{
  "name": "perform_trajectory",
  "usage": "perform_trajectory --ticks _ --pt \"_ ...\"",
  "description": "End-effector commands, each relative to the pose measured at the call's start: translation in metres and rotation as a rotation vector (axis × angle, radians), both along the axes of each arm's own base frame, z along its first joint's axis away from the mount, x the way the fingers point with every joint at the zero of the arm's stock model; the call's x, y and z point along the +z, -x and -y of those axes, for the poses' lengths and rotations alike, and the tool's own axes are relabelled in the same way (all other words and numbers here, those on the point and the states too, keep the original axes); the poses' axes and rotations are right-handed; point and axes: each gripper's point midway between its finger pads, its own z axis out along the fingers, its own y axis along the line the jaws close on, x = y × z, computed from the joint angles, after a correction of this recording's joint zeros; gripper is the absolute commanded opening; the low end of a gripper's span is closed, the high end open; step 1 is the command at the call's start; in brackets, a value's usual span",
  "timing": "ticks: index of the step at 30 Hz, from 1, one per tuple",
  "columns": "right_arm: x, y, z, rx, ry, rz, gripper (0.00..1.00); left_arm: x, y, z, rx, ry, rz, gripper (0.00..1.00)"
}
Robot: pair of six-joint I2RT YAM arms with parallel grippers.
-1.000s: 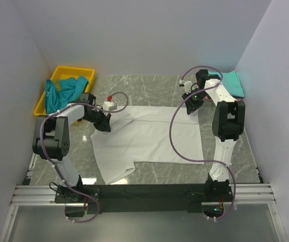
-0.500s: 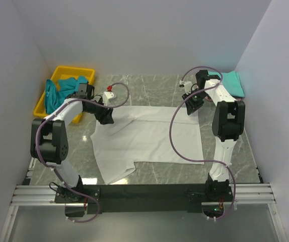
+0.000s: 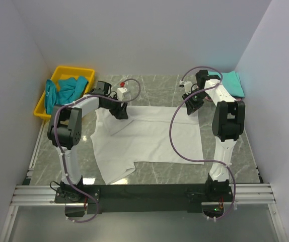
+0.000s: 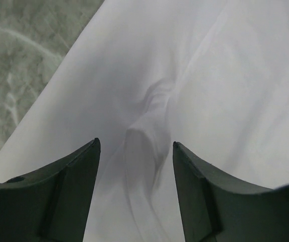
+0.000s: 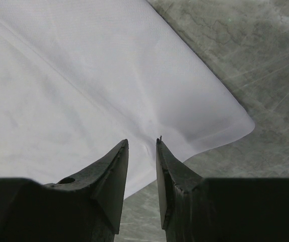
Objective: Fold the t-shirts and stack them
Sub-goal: Fold the tshirt
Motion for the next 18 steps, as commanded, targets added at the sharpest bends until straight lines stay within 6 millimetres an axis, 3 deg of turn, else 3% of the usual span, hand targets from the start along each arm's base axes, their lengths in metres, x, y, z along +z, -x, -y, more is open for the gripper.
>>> perform_trajectory --ticks 1,8,12,14,18 --pt "0.017 0.001 -0.003 0.005 -0.007 0.027 0.36 0.017 -0.008 0.024 -0.038 0.045 0.038 0.64" --pt "0.017 0.001 0.0 0.009 0.011 0.032 0.36 0.014 0.056 0.055 -0.205 0.044 -0.042 0.29" --pt "0.017 -0.001 -0.001 0.01 0.008 0.032 0.35 0.014 0.09 0.068 -0.288 0.007 -0.042 0.35" --pt "0.017 -0.003 -0.001 0.008 0.004 0.032 0.35 0.016 0.106 0.071 -0.323 -0.01 -0.038 0.43" --pt "0.018 -0.006 -0.004 -0.002 -0.006 0.033 0.35 0.031 0.111 0.068 -0.341 -0.011 -0.017 0.48"
